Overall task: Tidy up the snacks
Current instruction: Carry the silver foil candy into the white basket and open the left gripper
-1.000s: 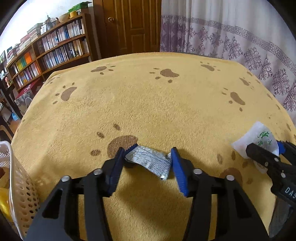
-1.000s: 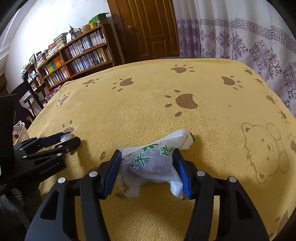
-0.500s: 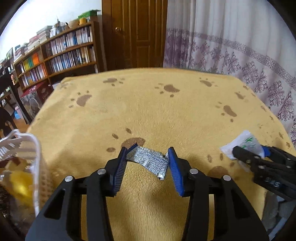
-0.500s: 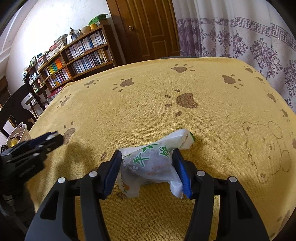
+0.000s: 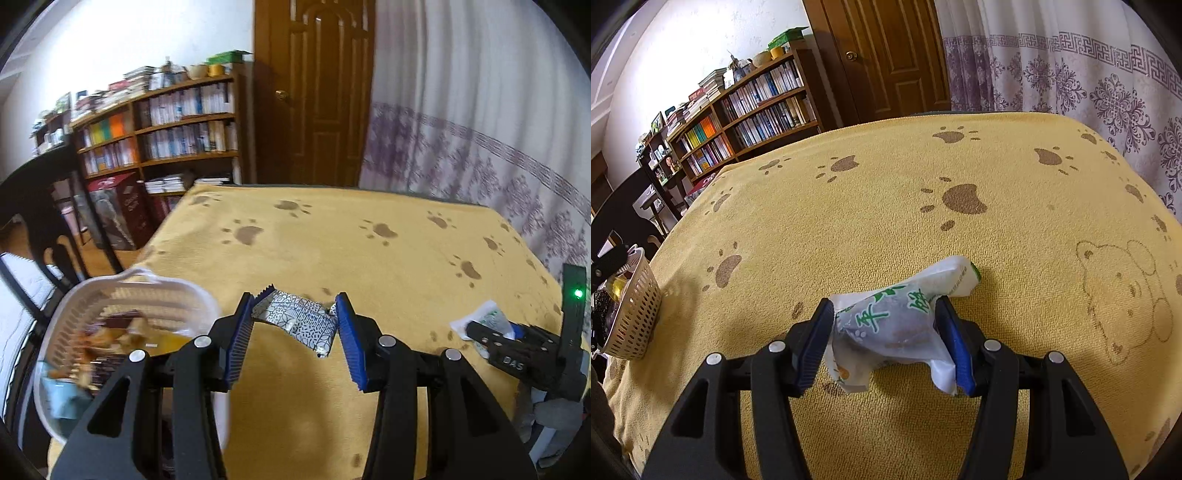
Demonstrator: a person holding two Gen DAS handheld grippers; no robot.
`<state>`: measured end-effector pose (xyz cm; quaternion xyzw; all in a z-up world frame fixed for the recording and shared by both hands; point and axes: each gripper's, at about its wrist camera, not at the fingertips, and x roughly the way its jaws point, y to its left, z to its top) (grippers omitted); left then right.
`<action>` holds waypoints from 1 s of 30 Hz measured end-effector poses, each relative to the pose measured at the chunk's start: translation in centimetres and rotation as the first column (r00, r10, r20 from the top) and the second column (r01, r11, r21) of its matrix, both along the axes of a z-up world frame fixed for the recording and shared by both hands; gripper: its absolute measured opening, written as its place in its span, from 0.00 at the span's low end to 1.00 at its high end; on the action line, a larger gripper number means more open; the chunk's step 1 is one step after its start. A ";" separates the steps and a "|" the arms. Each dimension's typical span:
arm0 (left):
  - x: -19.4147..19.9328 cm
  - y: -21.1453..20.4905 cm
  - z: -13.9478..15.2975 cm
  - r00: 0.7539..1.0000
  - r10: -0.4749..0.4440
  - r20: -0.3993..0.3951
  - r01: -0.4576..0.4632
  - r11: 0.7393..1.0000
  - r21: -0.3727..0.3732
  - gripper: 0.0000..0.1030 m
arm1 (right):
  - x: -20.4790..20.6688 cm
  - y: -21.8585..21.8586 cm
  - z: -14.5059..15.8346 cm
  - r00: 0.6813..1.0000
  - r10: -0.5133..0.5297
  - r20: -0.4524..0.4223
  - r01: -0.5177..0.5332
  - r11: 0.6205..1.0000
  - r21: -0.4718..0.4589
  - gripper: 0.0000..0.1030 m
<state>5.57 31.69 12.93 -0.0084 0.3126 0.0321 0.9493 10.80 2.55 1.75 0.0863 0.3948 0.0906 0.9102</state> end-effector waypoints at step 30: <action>-4.1 12.6 3.3 0.912 0.400 0.088 -0.396 0.917 -0.053 0.76 | 0.0 0.0 0.1 1.000 0.000 -0.001 0.000 1.000 0.000 0.56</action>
